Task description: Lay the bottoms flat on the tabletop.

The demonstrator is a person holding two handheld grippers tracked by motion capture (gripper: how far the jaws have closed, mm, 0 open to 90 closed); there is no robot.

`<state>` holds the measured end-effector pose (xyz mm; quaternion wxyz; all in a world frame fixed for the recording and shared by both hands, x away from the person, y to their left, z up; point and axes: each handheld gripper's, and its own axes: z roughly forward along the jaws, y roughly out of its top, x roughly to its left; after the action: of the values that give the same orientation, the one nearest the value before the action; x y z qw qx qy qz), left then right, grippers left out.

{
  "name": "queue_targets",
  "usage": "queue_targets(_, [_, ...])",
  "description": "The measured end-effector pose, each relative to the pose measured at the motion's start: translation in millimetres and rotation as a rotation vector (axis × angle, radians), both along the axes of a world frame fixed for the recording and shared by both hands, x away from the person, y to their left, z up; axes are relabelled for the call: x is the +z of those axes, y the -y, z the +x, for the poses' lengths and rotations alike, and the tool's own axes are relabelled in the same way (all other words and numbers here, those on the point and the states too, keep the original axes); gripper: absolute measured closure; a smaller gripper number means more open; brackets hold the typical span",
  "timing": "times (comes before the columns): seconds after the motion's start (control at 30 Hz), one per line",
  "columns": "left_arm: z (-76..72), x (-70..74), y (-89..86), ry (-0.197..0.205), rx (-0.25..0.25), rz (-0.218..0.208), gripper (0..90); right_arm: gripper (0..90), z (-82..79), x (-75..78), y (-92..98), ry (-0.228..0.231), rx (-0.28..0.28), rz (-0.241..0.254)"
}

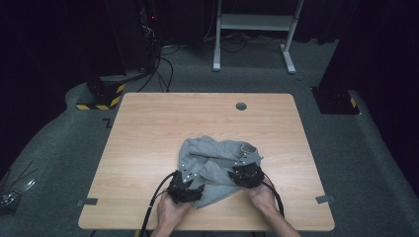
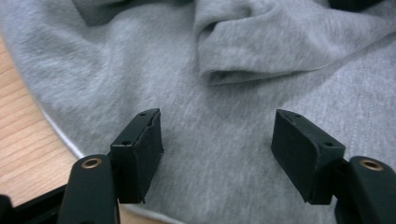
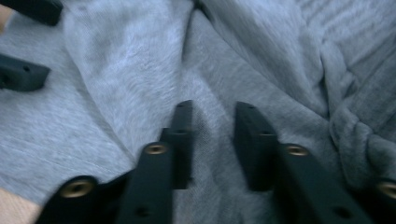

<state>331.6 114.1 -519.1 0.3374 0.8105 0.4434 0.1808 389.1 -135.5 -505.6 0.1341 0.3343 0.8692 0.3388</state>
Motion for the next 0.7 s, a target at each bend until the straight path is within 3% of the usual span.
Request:
queue_targets(0.1, [1.2,0.0,-4.5,0.0,0.006,0.0,33.9,85.6,2.6,0.6,4.3,-0.003,0.006,-0.002])
queue_targets(0.2, [1.6,0.1,-7.7,0.002,0.01,0.001,35.0,87.7,1.1,4.1,6.2,0.022,0.019,-0.01])
queue_targets(0.3, [2.5,-0.1,-11.9,0.003,0.016,0.001,35.8,87.8,-0.5,13.8,12.9,0.06,0.015,0.014])
queue_targets(0.53, [11.3,1.2,-29.3,-0.005,0.065,0.016,36.7,87.8,4.9,41.6,46.5,0.129,-0.075,0.076])
queue_targets(0.7, [18.9,1.7,-43.6,-0.013,0.116,0.017,36.6,87.7,15.3,43.1,71.5,0.14,-0.157,0.078])
